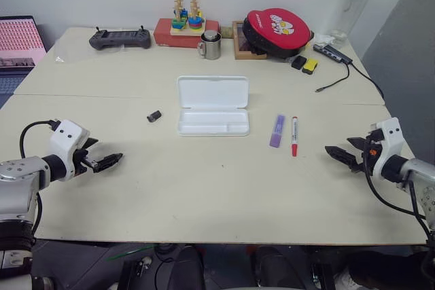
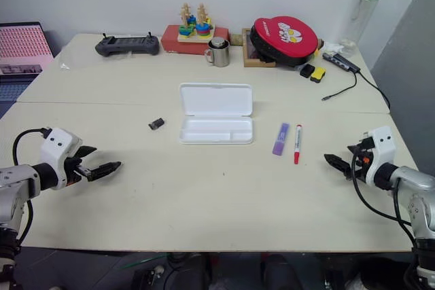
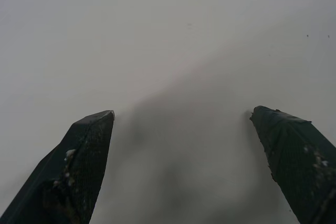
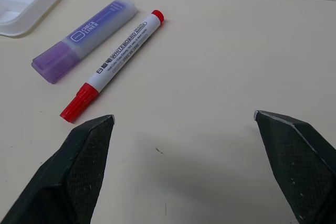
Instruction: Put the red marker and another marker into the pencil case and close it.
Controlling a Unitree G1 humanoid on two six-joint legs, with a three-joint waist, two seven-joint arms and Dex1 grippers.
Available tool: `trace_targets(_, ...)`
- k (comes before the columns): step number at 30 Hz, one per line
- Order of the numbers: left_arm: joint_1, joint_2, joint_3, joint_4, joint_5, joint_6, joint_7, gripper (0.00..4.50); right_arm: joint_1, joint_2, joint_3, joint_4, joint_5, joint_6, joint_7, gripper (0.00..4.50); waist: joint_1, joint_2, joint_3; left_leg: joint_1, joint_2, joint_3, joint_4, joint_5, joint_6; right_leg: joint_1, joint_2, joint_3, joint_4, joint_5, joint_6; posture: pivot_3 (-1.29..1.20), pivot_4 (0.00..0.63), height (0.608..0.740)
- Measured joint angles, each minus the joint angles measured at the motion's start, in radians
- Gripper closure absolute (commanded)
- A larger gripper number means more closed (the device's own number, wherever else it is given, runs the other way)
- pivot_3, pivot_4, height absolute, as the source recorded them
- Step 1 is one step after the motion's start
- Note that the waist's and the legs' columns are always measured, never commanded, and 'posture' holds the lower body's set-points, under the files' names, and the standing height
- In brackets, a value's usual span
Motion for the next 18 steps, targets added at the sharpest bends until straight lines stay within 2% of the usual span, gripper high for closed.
trace_targets(11,-0.001,0.001,0.000,-0.002,0.000,-0.001,-0.015,0.00,-0.002,0.023,-0.003,0.000,-0.018,0.002,-0.023,0.01,0.000,0.000,0.000,0.000,0.000,0.000,0.001,0.000,0.000,0.000,0.000,0.000,0.000,0.000,0.001,0.00,0.150,0.740)
trace_targets(18,-0.071,-0.012,-0.012,0.001,0.000,-0.012,-0.031,0.00,-0.051,0.064,-0.005,-0.062,-0.021,0.030,-0.086,0.01,0.000,0.000,0.000,0.000,0.000,0.000,0.001,0.000,0.000,0.001,0.000,0.000,0.001,0.001,0.001,0.00,0.150,0.740)
